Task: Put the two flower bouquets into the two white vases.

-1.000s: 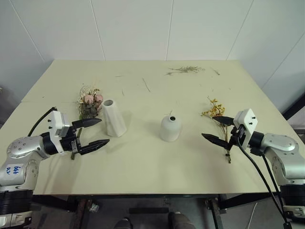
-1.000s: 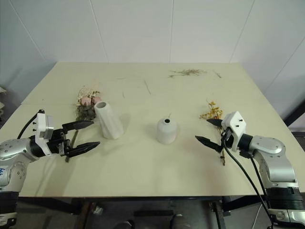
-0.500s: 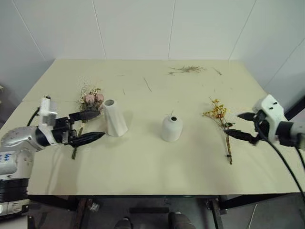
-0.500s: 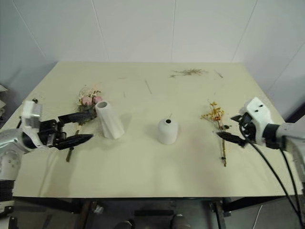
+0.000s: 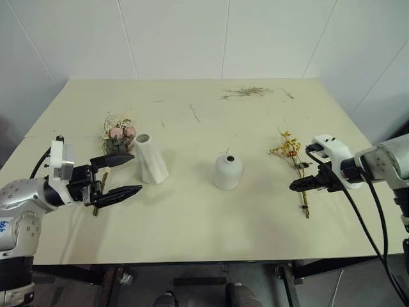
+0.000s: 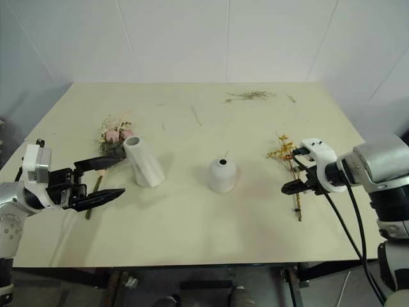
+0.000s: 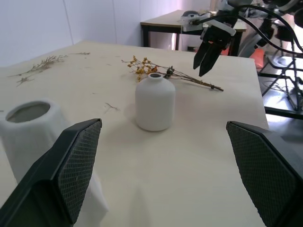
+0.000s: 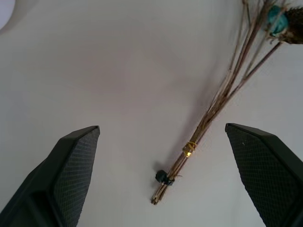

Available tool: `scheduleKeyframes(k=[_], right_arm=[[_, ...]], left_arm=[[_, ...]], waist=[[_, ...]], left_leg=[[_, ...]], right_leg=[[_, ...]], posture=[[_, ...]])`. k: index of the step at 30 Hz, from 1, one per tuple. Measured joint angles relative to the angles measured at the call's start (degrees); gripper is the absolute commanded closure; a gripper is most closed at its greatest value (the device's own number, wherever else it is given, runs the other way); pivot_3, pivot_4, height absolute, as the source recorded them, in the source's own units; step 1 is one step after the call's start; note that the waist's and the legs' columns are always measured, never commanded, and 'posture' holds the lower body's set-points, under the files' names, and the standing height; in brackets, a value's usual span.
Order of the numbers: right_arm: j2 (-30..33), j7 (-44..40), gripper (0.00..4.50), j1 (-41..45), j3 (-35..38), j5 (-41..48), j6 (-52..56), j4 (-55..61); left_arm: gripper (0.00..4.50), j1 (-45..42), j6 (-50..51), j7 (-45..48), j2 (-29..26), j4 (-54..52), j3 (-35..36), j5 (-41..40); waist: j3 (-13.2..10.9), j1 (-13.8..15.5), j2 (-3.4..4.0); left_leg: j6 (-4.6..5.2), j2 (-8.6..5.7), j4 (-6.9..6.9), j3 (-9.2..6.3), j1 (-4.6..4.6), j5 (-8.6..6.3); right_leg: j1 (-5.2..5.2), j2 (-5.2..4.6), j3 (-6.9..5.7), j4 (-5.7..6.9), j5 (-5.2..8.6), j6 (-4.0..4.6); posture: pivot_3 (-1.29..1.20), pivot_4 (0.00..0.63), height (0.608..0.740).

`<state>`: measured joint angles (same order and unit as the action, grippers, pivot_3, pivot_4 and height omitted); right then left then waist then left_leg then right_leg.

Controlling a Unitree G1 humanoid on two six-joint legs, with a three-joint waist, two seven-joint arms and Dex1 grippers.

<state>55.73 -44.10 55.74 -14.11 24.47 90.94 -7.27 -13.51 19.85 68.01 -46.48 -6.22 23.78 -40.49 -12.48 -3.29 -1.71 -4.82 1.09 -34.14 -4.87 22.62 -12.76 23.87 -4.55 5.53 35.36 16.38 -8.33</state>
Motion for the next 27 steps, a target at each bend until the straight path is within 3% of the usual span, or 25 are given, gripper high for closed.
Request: scheduleKeyframes(k=[6, 11, 14, 24, 26, 27], right_arm=[[-3.7, 1.6, 0.01, 3.0, -7.4, -5.3, -7.4, -10.3], [-5.8, 0.4, 0.01, 5.6, -10.8, -10.8, -15.3, -20.1], [-6.4, -1.4, 0.61, 5.9, -11.8, -12.3, -16.7, -20.4], [-8.4, -4.2, 4.03, 5.7, -10.8, -13.2, -14.5, -20.9], [-8.6, -4.6, 4.48, 5.6, -10.1, -12.9, -13.4, -21.1], [-8.8, -4.6, 4.48, 5.6, -9.8, -13.0, -13.2, -21.2]], left_arm=[[0.0, 8.5, 2.0, -2.8, -0.4, -6.8, 5.7, -1.1], [0.0, 12.8, 3.9, -5.7, -0.5, -12.8, 10.6, -3.4], [0.0, 13.7, 4.5, -6.6, -0.5, -14.2, 11.2, -4.3], [0.0, 12.5, 4.6, -7.0, -2.3, -15.2, 11.1, -4.9], [0.0, 11.6, 4.6, -6.5, -2.9, -14.6, 10.9, -4.9], [0.0, 11.3, 4.6, -6.4, -3.0, -14.1, 10.6, -4.9]], waist=[[0.0, 0.1, -0.05], [0.0, -0.1, -0.06], [0.1, -0.2, -0.09], [0.1, -0.2, -0.21], [0.1, 0.0, -0.23], [0.1, -0.1, -0.23]], left_leg=[[0.0, -0.01, -0.2, 0.02, 0.66, -0.09], [0.01, 0.0, -0.23, 0.09, 0.58, -0.1], [0.01, 0.0, -0.38, 0.09, 0.58, -0.1], [0.05, 0.0, -0.9, 0.09, 0.57, -0.12], [0.05, 0.0, -0.91, 0.09, 0.56, -0.12], [0.06, 0.0, -0.92, 0.09, 0.53, -0.13]], right_leg=[[0.52, 0.0, -0.01, -0.01, -0.1, -0.21], [0.55, 0.02, 0.04, 0.08, -0.09, -0.19], [0.52, 0.03, 0.05, 0.12, -0.09, -0.19], [0.26, 0.07, 0.09, 0.11, 0.08, 0.32], [0.21, 0.07, 0.1, 0.04, 0.1, 0.39], [0.16, 0.07, 0.1, 0.01, 0.1, 0.39]], posture=[[0.0, 0.15, 0.74], [0.0, 0.15, 0.74], [0.0, 0.15, 0.74], [0.0, 0.15, 0.74], [0.0, 0.15, 0.74], [0.0, 0.15, 0.74]])
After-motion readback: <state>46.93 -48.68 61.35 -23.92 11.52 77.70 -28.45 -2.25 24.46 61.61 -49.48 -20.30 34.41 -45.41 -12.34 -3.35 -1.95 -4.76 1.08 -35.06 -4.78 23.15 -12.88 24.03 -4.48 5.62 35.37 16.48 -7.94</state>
